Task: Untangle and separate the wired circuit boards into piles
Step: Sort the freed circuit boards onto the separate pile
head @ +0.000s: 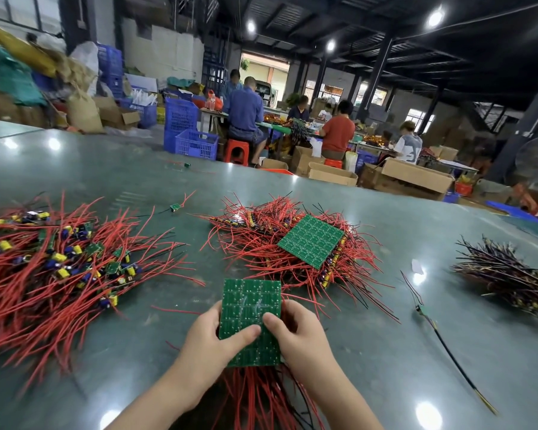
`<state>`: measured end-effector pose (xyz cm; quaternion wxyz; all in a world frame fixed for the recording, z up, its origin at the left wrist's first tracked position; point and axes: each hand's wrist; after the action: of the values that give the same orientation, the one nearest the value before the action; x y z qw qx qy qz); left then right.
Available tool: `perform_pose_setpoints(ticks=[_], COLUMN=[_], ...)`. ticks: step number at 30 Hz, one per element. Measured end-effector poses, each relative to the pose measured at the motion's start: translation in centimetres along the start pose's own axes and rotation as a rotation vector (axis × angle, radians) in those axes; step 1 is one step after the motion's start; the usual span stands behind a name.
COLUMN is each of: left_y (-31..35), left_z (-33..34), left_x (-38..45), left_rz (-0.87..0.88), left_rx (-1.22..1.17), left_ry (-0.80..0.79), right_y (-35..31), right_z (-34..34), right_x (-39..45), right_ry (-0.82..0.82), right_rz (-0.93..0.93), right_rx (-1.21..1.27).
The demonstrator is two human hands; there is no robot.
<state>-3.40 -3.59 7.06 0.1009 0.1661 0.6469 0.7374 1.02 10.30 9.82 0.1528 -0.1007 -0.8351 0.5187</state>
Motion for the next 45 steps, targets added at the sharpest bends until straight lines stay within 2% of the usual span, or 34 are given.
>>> perform_pose_setpoints(ticks=[6,11,15,19,20,21,22,24,25,26,28,30,33,37,40,45], left_y=[-0.5,-0.4,0.3,0.9,1.0,1.0,1.0,1.0,1.0,0.9,0.9,0.9,1.0,1.0,1.2,1.9], left_z=[0.5,0.5,0.1,-0.2,-0.2,-0.3,-0.3,-0.4,-0.3,-0.2,0.0,0.2,0.2,-0.1,0.1,0.2], left_x=[-0.3,-0.3,-0.1,0.1,0.1,0.2,0.2,0.2,0.1,0.1,-0.1,-0.1,-0.1,0.0,-0.1,-0.5], left_rz=[0.035,0.025,-0.073,-0.157,-0.169,-0.176,-0.178,-0.171,-0.16,-0.144,-0.092,-0.035,-0.004,-0.051,0.04,0.297], left_rx=[0.059,0.089,-0.012,-0.111,-0.12,-0.122,-0.118,-0.103,-0.097,-0.097,-0.082,-0.039,0.008,0.036,0.159,0.386], left_ry=[0.076,0.081,0.015,-0.006,-0.01,-0.014,-0.019,-0.052,-0.079,-0.103,-0.133,-0.142,-0.145,-0.148,-0.029,0.411], right_y=[0.3,0.1,-0.6,-1.9,-2.2,-2.2,-1.9,-1.9,-2.3,-2.7,-4.0,-5.6,-6.8,-5.7,-4.9,-4.4], right_z=[0.8,1.2,0.8,-1.0,-1.3,-1.5,-1.5,-1.5,-1.5,-1.4,-0.8,0.2,1.6,2.1,1.4,-2.1], right_x=[-0.3,-0.6,-0.7,-0.5,-0.7,-0.7,-0.6,-0.5,-0.4,-0.1,0.8,1.7,3.4,5.1,6.0,8.1], right_ry=[0.059,0.088,0.071,-0.071,-0.069,0.0,0.138,0.493,0.588,0.595,0.476,0.307,0.146,0.093,0.173,0.461], right_rz=[0.071,0.077,0.07,0.093,0.113,0.126,0.119,-0.007,-0.135,-0.283,-0.511,-0.61,-0.64,-0.588,-0.5,-0.2], right_rx=[-0.093,-0.107,0.019,0.2,0.255,0.241,0.144,-0.212,-0.357,-0.443,-0.54,-0.704,-1.0,-1.033,-0.991,-0.799])
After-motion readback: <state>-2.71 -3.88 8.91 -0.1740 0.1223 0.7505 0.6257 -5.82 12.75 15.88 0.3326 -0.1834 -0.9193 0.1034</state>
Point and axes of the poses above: each hand's wrist, its own x-axis towards the middle knuckle, its own z-axis out of the palm, y = z × x, and after that the axes turned 2 degrees about y, right-handed
